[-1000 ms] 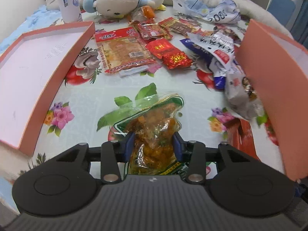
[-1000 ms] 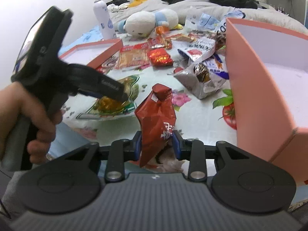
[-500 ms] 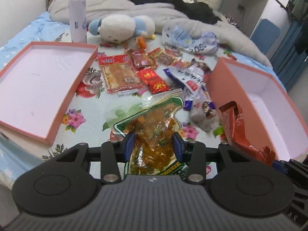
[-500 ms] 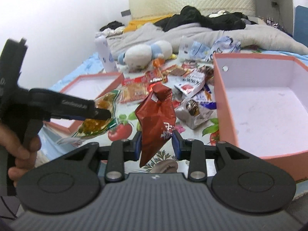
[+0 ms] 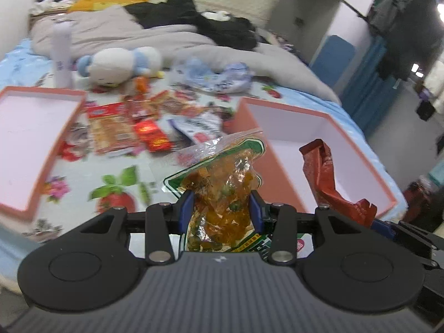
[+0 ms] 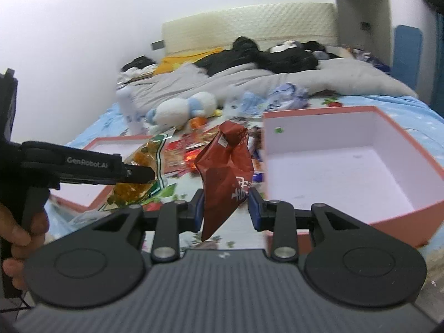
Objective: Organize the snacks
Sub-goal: 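Carry both packets into the larger pink box and open both grippers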
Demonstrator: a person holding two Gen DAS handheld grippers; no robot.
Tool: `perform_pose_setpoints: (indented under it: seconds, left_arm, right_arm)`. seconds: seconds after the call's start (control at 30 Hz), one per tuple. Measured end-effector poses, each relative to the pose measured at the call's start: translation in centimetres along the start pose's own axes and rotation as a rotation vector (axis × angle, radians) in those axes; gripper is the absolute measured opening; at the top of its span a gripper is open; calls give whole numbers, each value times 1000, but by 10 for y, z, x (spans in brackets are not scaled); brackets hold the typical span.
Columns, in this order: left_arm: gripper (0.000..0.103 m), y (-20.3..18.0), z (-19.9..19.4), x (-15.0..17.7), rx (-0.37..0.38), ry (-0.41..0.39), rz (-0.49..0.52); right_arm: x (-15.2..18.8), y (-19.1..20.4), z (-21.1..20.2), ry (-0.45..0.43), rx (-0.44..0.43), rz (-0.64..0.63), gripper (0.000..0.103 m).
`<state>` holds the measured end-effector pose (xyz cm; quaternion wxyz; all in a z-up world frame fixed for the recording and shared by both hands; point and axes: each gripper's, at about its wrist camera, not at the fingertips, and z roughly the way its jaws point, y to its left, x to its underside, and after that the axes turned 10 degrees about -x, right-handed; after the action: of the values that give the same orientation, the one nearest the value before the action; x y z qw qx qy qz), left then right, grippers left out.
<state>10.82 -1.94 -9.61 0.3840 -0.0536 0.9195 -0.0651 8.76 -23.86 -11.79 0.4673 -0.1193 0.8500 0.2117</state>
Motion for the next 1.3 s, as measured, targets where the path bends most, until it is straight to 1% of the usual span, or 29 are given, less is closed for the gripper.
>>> perform_pose_setpoints:
  seconds: [0.27, 0.47, 0.57, 0.7, 0.9, 1.17, 1.3]
  left_arm:
    - [48, -56, 26, -17, 131, 3, 63]
    - [48, -100, 52, -38, 202, 8, 96]
    - [49, -119, 69, -49, 226, 24, 114]
    - [49, -140, 89, -63, 227, 34, 139]
    - [50, -150, 121, -82, 203, 56, 139]
    - [50, -165, 161, -88, 169, 114, 151]
    - [50, -171, 179, -88, 153, 127, 165]
  right_arm:
    - [-9, -37, -13, -38, 121, 38, 36]
    - [-20, -68, -7, -36, 178, 62, 36]
    - [-26, -85, 0, -22, 177, 84, 36]
    - [-34, -103, 8, -21, 192, 97, 36]
    - [-40, -131, 22, -6, 196, 112, 36]
    - [-39, -164, 49, 44, 175, 149, 36]
    - [-36, -176, 65, 78, 168, 163, 37]
